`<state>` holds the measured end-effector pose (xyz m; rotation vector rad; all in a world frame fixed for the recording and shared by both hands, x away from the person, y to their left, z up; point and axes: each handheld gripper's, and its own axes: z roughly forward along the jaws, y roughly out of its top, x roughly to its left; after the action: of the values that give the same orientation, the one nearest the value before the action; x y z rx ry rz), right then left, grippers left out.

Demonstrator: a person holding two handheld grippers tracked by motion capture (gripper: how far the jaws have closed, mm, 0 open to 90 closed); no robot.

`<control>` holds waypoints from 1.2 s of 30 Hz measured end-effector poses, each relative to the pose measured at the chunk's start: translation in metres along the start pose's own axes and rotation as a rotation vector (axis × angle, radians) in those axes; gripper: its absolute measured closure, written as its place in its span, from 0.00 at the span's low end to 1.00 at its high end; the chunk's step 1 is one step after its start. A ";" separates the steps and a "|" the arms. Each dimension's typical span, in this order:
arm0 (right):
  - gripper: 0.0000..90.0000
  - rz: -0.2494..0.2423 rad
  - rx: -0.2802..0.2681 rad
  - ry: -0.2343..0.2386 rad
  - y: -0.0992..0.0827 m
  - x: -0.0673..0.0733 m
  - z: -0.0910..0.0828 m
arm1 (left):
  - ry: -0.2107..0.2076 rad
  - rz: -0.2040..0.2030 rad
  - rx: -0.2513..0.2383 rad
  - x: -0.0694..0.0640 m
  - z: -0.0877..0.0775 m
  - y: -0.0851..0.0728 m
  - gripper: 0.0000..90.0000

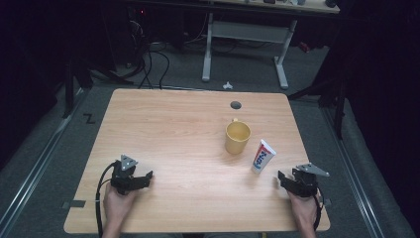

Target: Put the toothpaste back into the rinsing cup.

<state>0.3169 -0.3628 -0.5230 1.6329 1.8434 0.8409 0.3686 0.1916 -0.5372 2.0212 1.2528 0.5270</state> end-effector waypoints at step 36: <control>0.41 -0.039 -0.019 0.075 -0.013 0.027 -0.017 | 0.000 0.000 0.000 0.000 0.000 0.000 0.21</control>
<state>0.2922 -0.3390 -0.5206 1.5685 1.9059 0.9117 0.3685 0.1916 -0.5371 2.0211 1.2529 0.5271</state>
